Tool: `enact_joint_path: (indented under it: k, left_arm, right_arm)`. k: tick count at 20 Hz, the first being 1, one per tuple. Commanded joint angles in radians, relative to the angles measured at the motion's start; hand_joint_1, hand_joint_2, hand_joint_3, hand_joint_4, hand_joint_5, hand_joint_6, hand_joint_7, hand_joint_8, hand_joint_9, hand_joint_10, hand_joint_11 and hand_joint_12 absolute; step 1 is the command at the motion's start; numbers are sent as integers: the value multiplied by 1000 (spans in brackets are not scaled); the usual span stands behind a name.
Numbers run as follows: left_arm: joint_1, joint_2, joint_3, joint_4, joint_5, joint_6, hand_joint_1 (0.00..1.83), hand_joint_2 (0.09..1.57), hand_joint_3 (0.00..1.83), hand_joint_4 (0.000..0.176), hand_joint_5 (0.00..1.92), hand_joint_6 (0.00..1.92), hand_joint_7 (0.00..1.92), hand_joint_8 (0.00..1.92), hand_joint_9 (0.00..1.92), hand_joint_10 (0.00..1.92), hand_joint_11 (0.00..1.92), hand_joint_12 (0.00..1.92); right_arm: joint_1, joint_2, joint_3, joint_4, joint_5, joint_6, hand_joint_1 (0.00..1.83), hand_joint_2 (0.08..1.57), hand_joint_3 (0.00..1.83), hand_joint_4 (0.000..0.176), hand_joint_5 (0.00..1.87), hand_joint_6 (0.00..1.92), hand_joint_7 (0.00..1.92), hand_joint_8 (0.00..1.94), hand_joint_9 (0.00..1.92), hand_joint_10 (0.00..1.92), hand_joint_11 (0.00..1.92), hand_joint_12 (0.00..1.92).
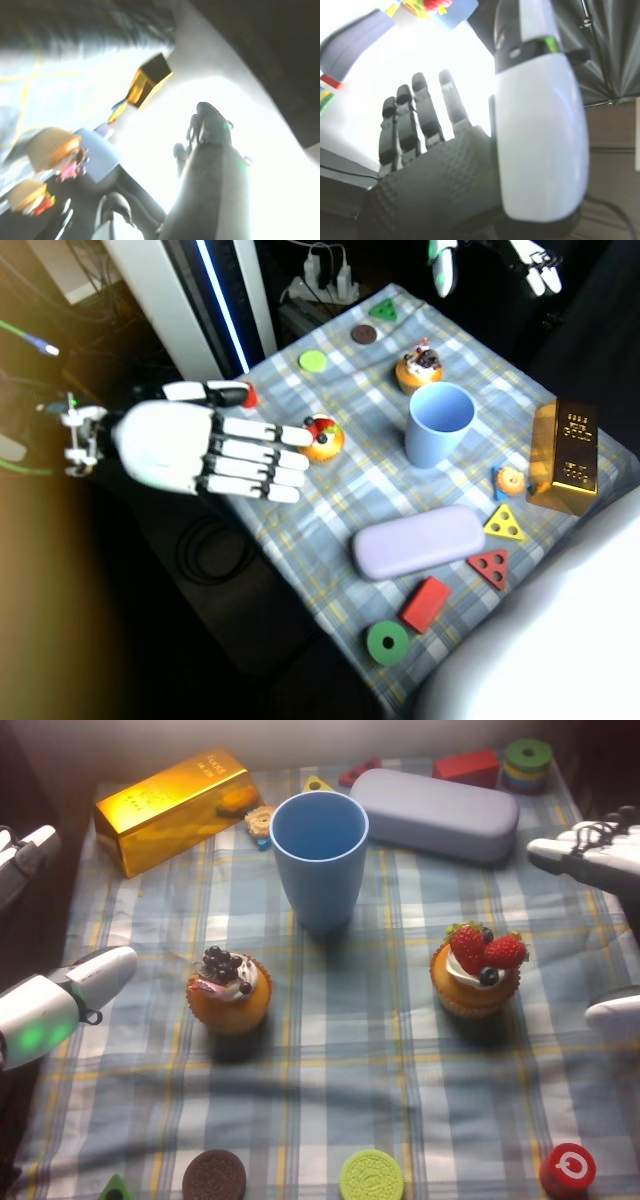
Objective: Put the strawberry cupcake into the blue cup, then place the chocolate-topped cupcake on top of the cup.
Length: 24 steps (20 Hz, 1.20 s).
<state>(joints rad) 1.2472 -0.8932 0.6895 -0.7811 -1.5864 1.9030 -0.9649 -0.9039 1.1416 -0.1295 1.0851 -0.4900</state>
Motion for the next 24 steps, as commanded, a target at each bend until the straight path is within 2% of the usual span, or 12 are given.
enact_joint_path:
  k: [1, 4, 5, 9, 10, 13, 16, 17, 18, 20, 23, 24]
  left_arm:
    - [-10, 5, 3, 39, -105, -4, 653, 973, 1, 95, 361, 8, 253, 14, 234, 14, 78, 448]
    - [-9, 3, 6, 39, -95, 0, 676, 969, 0, 78, 397, 14, 293, 19, 253, 15, 94, 464]
    - [-10, -1, 9, 39, -92, 0, 684, 967, 0, 79, 410, 3, 308, 4, 262, 5, 87, 488]
    - [-9, -4, 15, 34, -78, 1, 756, 972, 0, 58, 440, 0, 313, 0, 285, 0, 8, 692]
    - [-9, -5, 17, 34, -74, 1, 756, 977, 2, 57, 437, 0, 310, 0, 271, 0, 1, 701]
    - [-9, -9, 22, 34, -65, 1, 766, 982, 2, 48, 435, 0, 296, 0, 255, 0, 0, 659]
    - [-9, -11, 25, 32, -61, 0, 806, 982, 0, 17, 441, 1, 285, 0, 232, 1, 0, 601]
    - [-9, -11, 25, 31, -61, 0, 785, 989, 2, 9, 438, 0, 282, 0, 220, 0, 0, 564]
    - [-9, -11, 26, 31, -61, 0, 753, 997, 3, 31, 417, 0, 264, 0, 196, 0, 0, 499]
    - [-9, -12, 26, 31, -58, 0, 751, 1000, 1, 31, 416, 1, 264, 1, 186, 0, 0, 366]
    - [-9, -12, 25, 31, -56, 0, 750, 995, 0, 19, 424, 1, 263, 1, 176, 1, 0, 357]
    - [-9, -12, 25, 30, -56, 0, 751, 999, 0, 9, 431, 2, 276, 2, 186, 3, 0, 403]
  right_arm:
    - [28, -6, 9, -2, 79, 10, 537, 1024, 3, 9, 130, 6, 253, 6, 210, 9, 166, 51]
    - [88, -51, 51, -65, 12, 31, 691, 1076, 12, 40, 178, 13, 278, 7, 265, 18, 218, 63]
    - [102, -68, 68, -83, -4, 48, 784, 1091, 12, 23, 195, 15, 282, 6, 277, 17, 229, 65]
    - [171, -117, 124, -181, -60, 139, 800, 1082, 2, 32, 201, 6, 277, 0, 237, 0, 212, 53]
    - [186, -121, 128, -202, -73, 143, 696, 1053, 0, 19, 202, 5, 291, 5, 266, 10, 260, 72]
    - [214, -132, 135, -229, -86, 144, 648, 972, 0, 55, 248, 7, 316, 1, 302, 4, 293, 78]
    - [232, -150, 144, -253, -88, 168, 736, 950, 0, 68, 264, 8, 306, 1, 265, 0, 226, 45]
    - [233, -152, 146, -259, -88, 173, 717, 956, 0, 54, 257, 4, 309, 2, 265, 1, 238, 50]
    - [235, -158, 149, -269, -88, 183, 659, 934, 0, 40, 258, 3, 318, 5, 272, 4, 258, 59]
    - [235, -173, 159, -283, -99, 189, 611, 917, 0, 25, 271, 7, 341, 11, 302, 14, 290, 74]
    - [243, -185, 175, -296, -125, 190, 684, 934, 1, 38, 353, 5, 422, 6, 399, 12, 360, 112]
    - [245, -187, 182, -298, -134, 190, 741, 974, 8, 22, 419, 12, 529, 17, 539, 5, 389, 363]
